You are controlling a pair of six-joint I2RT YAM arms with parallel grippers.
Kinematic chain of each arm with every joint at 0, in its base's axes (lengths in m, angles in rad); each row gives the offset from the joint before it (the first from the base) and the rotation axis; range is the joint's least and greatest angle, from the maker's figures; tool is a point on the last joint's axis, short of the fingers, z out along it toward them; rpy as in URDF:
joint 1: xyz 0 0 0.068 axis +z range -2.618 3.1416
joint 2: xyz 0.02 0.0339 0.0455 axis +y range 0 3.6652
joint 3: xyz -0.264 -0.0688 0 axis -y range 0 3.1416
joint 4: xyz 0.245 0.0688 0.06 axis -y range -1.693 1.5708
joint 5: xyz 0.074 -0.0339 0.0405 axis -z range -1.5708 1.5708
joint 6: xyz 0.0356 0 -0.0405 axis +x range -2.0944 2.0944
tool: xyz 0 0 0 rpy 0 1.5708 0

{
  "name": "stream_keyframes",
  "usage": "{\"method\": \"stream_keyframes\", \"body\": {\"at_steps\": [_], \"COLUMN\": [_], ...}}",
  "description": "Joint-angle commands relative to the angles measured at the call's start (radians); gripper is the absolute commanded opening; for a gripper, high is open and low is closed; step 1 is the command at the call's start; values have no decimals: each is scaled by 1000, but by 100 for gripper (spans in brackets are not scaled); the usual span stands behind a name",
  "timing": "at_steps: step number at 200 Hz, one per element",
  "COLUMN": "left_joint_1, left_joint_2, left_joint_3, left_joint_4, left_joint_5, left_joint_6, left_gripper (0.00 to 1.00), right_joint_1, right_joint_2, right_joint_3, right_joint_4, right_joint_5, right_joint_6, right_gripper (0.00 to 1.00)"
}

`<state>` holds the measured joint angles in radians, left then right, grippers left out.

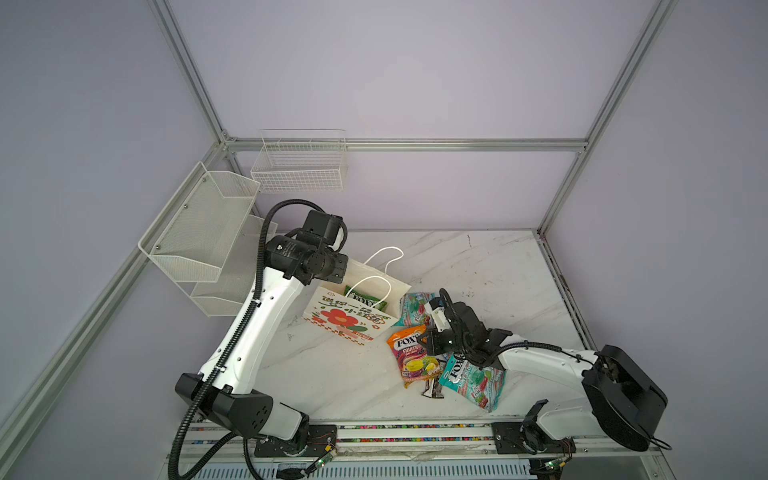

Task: Place the snacks into the paper bag
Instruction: 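Lift the orange candy bag with the right gripper toward the paper bag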

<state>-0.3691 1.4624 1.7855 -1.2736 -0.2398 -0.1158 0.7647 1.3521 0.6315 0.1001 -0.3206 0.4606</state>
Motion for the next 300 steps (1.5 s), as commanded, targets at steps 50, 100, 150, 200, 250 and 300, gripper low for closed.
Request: {"method": "stream_keyframes", "body": {"at_steps": [50, 100, 150, 200, 250, 300], "left_joint_1": [-13, -14, -18, -21, -27, -39], "left_joint_2": [-27, -31, -25, -27, -22, -16], "left_joint_3": [98, 97, 98, 102, 114, 120], "left_joint_4": [36, 36, 35, 30, 19, 16], "left_joint_5": [-3, -7, -9, -11, -11, -17], "left_joint_6": [4, 4, 4, 4, 4, -1], "left_gripper": [0, 0, 0, 0, 0, 0], "right_joint_1": [8, 8, 8, 8, 8, 8], "right_joint_2": [-120, -221, -327, -448, -556, -572], "right_joint_3": [60, 64, 88, 122, 192, 295], "right_joint_4": [-55, -60, -101, -146, -192, -212], "right_joint_5": [48, 74, 113, 150, 203, 240], "right_joint_6": [-65, -87, -135, -181, -231, -274], "right_gripper": [0, 0, 0, 0, 0, 0]}}
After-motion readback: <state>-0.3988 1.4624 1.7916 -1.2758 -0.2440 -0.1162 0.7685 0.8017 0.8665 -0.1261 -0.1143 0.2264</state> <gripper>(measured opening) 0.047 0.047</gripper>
